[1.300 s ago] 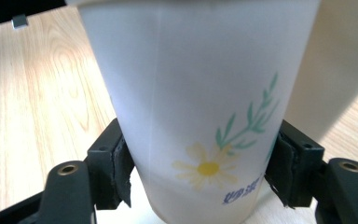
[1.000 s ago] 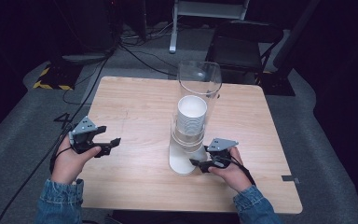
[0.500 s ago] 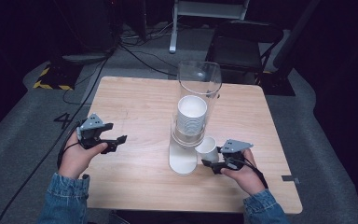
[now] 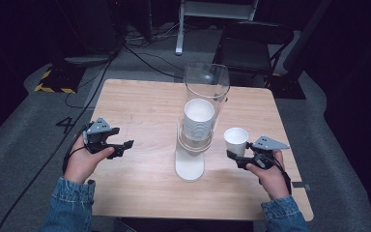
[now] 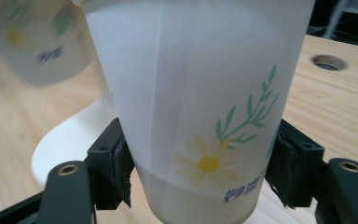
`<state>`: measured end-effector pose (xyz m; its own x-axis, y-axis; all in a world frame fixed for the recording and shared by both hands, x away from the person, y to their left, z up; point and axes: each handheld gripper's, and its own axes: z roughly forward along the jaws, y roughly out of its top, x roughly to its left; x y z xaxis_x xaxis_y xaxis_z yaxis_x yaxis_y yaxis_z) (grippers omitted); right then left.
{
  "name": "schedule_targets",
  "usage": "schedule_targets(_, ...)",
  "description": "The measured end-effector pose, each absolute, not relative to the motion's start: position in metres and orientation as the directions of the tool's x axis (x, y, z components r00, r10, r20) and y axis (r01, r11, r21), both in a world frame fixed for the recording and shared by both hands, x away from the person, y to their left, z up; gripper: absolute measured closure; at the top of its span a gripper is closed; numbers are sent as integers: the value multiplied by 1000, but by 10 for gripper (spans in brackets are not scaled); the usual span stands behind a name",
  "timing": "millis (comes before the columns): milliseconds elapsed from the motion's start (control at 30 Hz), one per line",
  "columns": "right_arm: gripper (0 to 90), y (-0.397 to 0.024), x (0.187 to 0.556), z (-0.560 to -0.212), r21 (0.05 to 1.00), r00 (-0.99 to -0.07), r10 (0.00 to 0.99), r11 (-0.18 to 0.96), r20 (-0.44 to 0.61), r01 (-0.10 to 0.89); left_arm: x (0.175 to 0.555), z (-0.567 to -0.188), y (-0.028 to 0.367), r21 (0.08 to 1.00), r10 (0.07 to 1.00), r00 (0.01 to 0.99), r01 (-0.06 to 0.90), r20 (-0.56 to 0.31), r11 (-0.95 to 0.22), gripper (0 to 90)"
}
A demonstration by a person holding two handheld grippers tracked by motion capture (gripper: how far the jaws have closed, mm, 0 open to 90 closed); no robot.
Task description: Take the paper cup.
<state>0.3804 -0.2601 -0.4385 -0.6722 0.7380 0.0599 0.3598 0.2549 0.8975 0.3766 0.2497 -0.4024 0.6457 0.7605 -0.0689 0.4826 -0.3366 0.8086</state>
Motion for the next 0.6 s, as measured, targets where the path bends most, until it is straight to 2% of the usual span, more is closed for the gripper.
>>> schedule_targets(167, 323, -279, 392, -440, 902, -531, 839, 131, 121, 412, 374, -406, 254, 802, 769, 635, 494, -69, -336, 249)
schedule_targets(333, 319, -288, 404, -450, 892, -415, 902, 90, 116, 444, 370, -407, 258, 795, 777, 625, 504, -68, -336, 249)
schedule_targets(600, 315, -288, 422, -468, 878, -357, 931, 105, 79, 468, 364, -410, 264, 791, 787, 612, 516, -72, -329, 249)
